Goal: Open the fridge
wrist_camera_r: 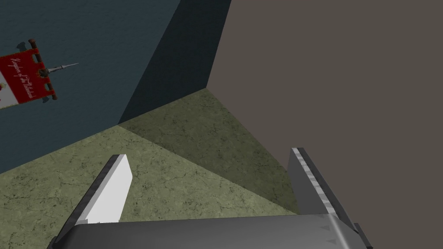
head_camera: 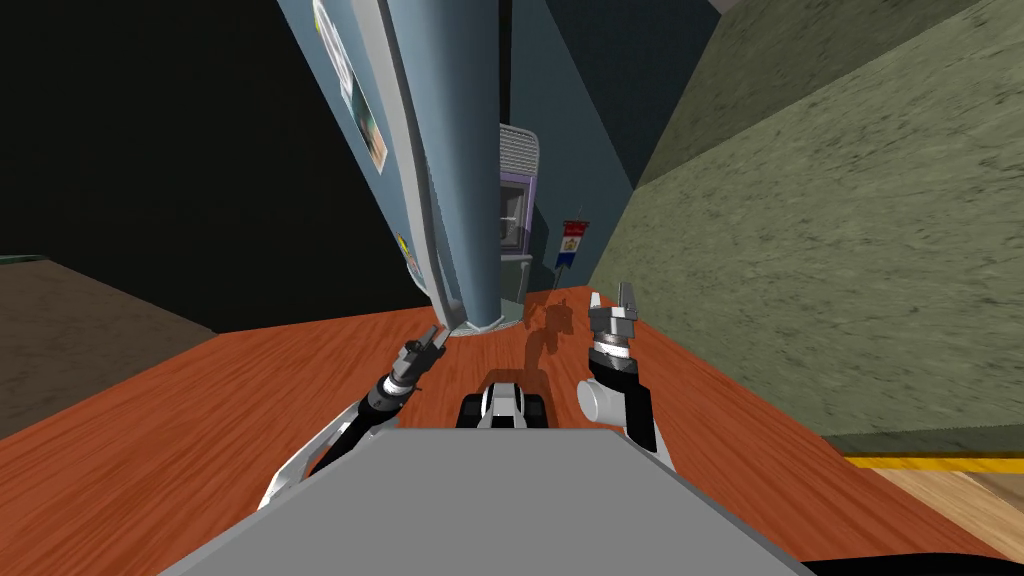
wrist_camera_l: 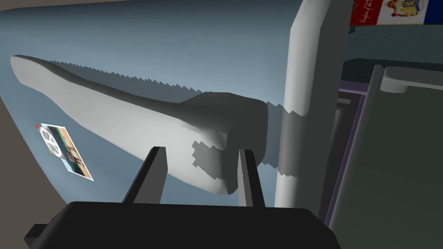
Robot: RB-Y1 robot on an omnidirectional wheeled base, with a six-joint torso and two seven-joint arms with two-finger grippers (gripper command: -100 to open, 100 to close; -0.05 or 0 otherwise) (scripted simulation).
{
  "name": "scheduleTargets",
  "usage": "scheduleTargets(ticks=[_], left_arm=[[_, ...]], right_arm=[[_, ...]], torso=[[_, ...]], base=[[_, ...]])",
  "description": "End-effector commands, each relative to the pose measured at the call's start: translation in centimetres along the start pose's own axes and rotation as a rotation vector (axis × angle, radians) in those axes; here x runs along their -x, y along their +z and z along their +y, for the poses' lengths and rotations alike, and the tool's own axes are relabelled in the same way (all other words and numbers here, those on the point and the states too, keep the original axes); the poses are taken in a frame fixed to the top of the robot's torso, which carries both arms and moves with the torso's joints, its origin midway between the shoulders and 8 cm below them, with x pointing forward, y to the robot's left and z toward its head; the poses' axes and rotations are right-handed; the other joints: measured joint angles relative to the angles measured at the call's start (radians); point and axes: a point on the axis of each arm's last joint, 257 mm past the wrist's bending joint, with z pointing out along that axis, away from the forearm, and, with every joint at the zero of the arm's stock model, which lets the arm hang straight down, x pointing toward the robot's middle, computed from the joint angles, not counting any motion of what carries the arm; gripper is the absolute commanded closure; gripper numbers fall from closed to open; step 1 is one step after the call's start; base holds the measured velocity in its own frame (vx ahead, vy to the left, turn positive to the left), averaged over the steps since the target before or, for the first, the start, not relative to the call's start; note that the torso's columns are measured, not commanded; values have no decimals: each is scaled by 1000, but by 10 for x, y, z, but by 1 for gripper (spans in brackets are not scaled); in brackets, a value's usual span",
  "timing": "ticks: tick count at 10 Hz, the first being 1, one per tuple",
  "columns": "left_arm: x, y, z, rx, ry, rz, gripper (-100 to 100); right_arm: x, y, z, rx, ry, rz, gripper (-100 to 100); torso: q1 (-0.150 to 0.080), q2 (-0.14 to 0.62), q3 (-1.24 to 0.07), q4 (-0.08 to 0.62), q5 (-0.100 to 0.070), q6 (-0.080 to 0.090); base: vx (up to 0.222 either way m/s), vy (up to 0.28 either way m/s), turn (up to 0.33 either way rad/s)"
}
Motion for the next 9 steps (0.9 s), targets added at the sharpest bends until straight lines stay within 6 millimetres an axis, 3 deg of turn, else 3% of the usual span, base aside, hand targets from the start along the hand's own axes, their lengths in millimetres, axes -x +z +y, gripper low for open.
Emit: scheduleTargets(ticks=[1,2,3,5,9], left_arm=[[-16,2,-22,-51,-22,61,100],[-16,2,-22,-51,-22,61,100],[-20,-1,-21,-17,-40,64,-100],[-20,2,-32,-19,-47,74,-100],[-22,9,-54,-22,-64,97,-100]], right_arm=[[0,0,0,0,0,0,0],[0,0,0,0,0,0,0],[0,0,0,0,0,0,0],[0,0,0,0,0,0,0],[0,0,0,0,0,0,0]], torso=[[0,2,1,0,0,1],[-3,2,2,0,0,1],[-5,1,0,0,-1,1],[-17,0,4,-8,0,2],[-5,12,8,1,0,2]], base=[[-75,248,-54],[-63,203,-19],[-21,74,86],[57,-42,99],[29,-45,58]])
